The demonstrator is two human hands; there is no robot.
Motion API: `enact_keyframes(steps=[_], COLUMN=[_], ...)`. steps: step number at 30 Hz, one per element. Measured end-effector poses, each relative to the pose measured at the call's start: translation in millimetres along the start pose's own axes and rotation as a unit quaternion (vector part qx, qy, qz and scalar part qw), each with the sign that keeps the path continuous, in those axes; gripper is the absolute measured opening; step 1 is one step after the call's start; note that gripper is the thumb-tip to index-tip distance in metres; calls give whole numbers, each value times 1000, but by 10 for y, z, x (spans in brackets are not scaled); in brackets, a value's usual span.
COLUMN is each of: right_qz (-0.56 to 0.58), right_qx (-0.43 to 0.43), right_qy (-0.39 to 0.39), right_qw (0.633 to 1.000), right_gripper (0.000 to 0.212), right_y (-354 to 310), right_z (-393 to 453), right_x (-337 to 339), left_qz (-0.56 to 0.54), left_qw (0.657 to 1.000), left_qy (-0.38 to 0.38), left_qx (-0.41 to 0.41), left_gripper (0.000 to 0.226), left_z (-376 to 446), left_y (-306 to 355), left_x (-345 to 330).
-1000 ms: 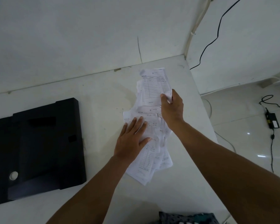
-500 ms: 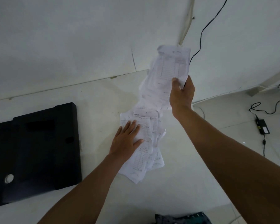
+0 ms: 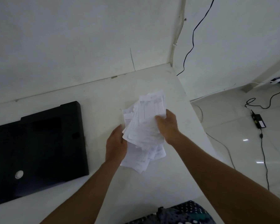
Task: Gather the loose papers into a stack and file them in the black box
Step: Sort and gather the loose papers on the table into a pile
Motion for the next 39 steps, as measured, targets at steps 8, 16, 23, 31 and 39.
enact_keyframes(steps=[8, 16, 23, 31, 39], right_qz=[-252, -253, -258, -285, -313], right_qx=[-53, -41, -16, 9, 53], right_qy=[74, 123, 93, 83, 82], right_qw=[963, 959, 962, 955, 945], right_gripper=[53, 56, 74, 70, 54], right_y=[488, 642, 603, 421, -42], right_z=[-299, -520, -458, -254, 519], right_x=[-70, -203, -323, -493, -325], left_qz=[-44, -29, 50, 76, 19], left_qw=[994, 986, 991, 994, 993], left_qy=[72, 90, 37, 70, 63], left_qx=[75, 135, 120, 26, 96], left_gripper=[30, 60, 50, 37, 57], left_z=[-178, -138, -64, 57, 544], left_y=[-125, -74, -14, 9, 156], left_x=[40, 120, 69, 2, 76])
Point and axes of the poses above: each hand's wrist, its own z-axis towards the middle knuckle, its own x-axis out of the back of the hand, y = z × x, the point moved 7 cm from there along z, towards the middle knuckle, and after that the axes turned 4 degrees about -y, right-handed, at the moved point
